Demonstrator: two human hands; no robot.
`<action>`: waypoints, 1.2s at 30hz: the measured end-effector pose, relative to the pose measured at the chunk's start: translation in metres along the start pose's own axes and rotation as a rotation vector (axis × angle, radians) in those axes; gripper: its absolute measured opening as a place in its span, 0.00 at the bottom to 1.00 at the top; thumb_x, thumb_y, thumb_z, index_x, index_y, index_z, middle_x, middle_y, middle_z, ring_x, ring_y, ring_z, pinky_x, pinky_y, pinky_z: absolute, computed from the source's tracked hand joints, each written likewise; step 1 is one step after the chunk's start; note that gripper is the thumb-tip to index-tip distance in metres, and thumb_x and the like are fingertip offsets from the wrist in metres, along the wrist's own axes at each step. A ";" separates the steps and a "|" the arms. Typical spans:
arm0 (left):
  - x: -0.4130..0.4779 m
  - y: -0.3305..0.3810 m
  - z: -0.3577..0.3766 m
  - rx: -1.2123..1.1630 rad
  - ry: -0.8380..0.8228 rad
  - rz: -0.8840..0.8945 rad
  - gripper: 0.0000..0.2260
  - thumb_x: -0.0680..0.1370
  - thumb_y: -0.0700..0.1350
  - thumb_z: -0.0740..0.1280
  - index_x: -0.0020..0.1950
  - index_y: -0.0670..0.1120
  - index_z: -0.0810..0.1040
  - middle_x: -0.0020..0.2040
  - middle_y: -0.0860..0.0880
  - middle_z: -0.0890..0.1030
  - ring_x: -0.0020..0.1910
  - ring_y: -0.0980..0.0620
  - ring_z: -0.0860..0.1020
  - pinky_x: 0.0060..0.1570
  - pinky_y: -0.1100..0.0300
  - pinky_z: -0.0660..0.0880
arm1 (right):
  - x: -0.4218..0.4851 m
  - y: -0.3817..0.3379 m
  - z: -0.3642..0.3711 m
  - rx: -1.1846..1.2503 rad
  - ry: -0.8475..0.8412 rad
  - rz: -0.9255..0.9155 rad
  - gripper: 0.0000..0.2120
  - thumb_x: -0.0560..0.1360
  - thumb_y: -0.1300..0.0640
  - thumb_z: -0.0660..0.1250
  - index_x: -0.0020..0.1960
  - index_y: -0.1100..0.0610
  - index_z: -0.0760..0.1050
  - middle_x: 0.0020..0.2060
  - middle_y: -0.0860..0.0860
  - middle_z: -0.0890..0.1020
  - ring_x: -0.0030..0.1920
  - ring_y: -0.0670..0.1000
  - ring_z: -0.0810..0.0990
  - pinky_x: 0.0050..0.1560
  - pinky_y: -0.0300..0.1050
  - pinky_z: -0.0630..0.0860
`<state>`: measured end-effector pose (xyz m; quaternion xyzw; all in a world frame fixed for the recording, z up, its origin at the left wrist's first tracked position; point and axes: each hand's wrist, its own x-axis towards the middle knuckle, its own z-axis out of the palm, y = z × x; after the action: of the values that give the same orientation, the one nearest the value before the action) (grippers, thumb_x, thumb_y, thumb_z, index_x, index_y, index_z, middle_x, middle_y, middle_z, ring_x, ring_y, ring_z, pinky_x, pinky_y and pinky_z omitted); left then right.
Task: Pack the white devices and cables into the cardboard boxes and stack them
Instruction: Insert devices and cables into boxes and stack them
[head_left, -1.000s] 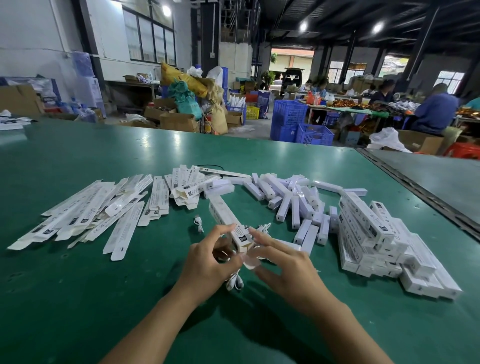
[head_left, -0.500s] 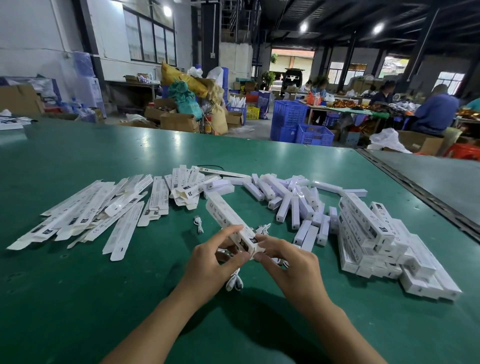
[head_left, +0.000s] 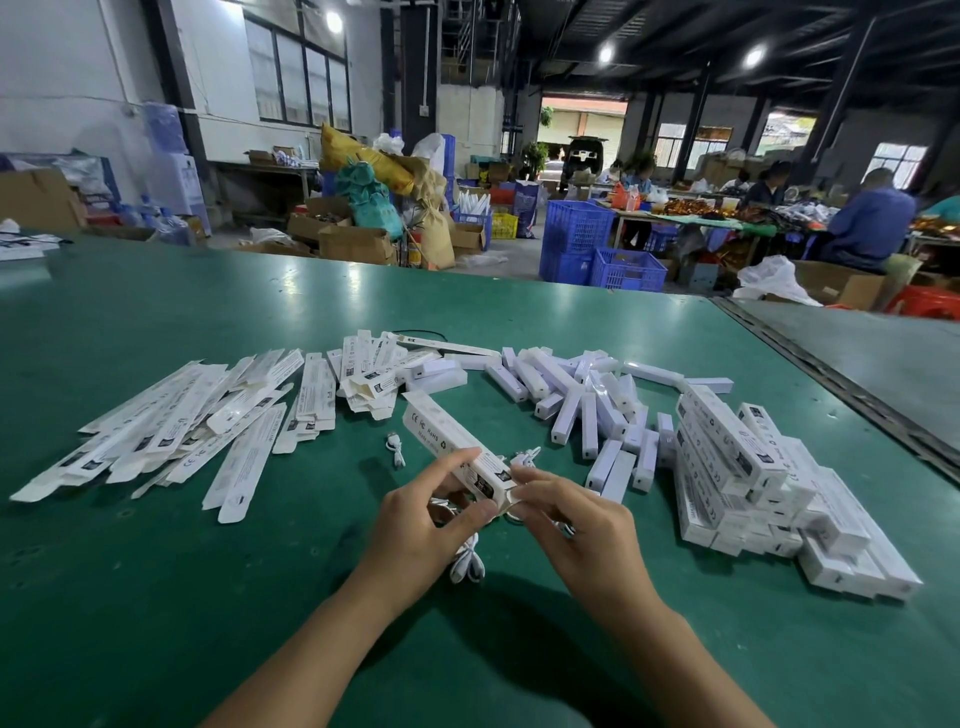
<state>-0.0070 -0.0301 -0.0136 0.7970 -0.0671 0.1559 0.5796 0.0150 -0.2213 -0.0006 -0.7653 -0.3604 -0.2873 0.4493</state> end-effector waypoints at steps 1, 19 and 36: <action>0.000 0.000 0.000 0.005 -0.001 0.001 0.26 0.67 0.66 0.71 0.64 0.69 0.74 0.52 0.55 0.85 0.52 0.56 0.83 0.57 0.48 0.79 | 0.000 0.000 0.000 -0.006 -0.001 -0.003 0.05 0.73 0.67 0.72 0.48 0.63 0.82 0.54 0.49 0.83 0.56 0.41 0.82 0.53 0.36 0.79; -0.002 0.005 -0.005 0.035 -0.051 0.078 0.22 0.65 0.64 0.75 0.58 0.68 0.77 0.49 0.60 0.86 0.49 0.60 0.83 0.53 0.60 0.79 | -0.003 -0.004 0.004 0.021 0.055 0.121 0.09 0.66 0.66 0.79 0.43 0.55 0.84 0.41 0.43 0.86 0.40 0.42 0.84 0.42 0.44 0.82; 0.006 0.017 -0.024 -1.095 -0.296 -0.216 0.30 0.64 0.63 0.78 0.53 0.41 0.82 0.32 0.44 0.73 0.31 0.49 0.71 0.34 0.57 0.72 | 0.004 0.005 -0.017 -0.268 -0.035 0.209 0.15 0.72 0.61 0.76 0.57 0.54 0.80 0.53 0.39 0.78 0.56 0.43 0.77 0.59 0.44 0.72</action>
<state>-0.0102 -0.0130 0.0108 0.3965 -0.1365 -0.0751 0.9047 0.0190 -0.2370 0.0077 -0.8566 -0.2451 -0.2712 0.3643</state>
